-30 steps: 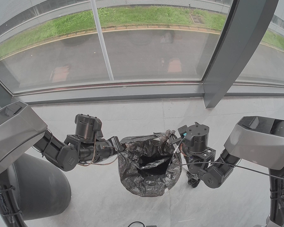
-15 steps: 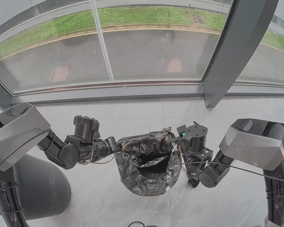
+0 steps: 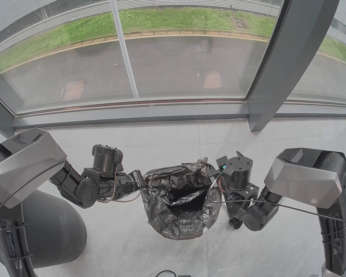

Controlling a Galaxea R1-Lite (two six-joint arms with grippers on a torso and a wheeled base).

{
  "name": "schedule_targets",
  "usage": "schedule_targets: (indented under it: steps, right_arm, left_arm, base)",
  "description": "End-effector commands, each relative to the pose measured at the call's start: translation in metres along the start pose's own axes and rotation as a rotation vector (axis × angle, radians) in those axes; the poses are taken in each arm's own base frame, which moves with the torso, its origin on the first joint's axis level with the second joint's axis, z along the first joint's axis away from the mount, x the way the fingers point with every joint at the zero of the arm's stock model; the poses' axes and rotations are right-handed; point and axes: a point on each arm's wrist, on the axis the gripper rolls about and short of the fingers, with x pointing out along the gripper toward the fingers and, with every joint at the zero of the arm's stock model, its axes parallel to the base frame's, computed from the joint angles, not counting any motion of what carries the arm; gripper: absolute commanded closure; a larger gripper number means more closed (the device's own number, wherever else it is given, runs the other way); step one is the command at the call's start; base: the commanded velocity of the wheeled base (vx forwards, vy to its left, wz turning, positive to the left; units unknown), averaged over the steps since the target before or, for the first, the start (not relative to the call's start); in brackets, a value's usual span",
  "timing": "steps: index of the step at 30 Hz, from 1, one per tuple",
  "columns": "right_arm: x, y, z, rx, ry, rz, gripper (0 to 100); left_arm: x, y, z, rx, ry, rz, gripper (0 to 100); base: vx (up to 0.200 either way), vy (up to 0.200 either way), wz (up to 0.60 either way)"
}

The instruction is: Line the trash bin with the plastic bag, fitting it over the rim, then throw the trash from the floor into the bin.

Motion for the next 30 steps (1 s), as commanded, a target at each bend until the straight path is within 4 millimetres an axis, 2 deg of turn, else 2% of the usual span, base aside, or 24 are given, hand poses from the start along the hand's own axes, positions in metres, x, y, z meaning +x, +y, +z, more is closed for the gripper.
schedule_targets:
  steps: [1, 2, 26, 30]
  right_arm:
    - [0.000, 0.001, 0.000, 0.002, -0.001, 0.000, 0]
    - [0.000, 0.001, 0.000, 0.002, -0.001, 0.000, 0]
    - [0.000, 0.000, 0.002, 0.009, -0.011, -0.003, 0]
    - [0.001, 0.000, 0.001, 0.008, -0.008, -0.004, 0]
  left_arm:
    - [0.000, 0.001, -0.001, -0.002, 0.009, 0.003, 100]
    - [0.000, 0.001, -0.001, -0.002, 0.008, 0.002, 0]
    - [0.002, 0.007, -0.001, 0.068, -0.093, 0.150, 0]
    - [0.002, 0.013, -0.001, 0.084, -0.090, 0.168, 0]
  base:
    - [0.000, 0.000, 0.00]
    - [0.000, 0.000, 0.00]
    - [0.000, 0.000, 0.00]
    - [0.000, 0.000, 0.00]
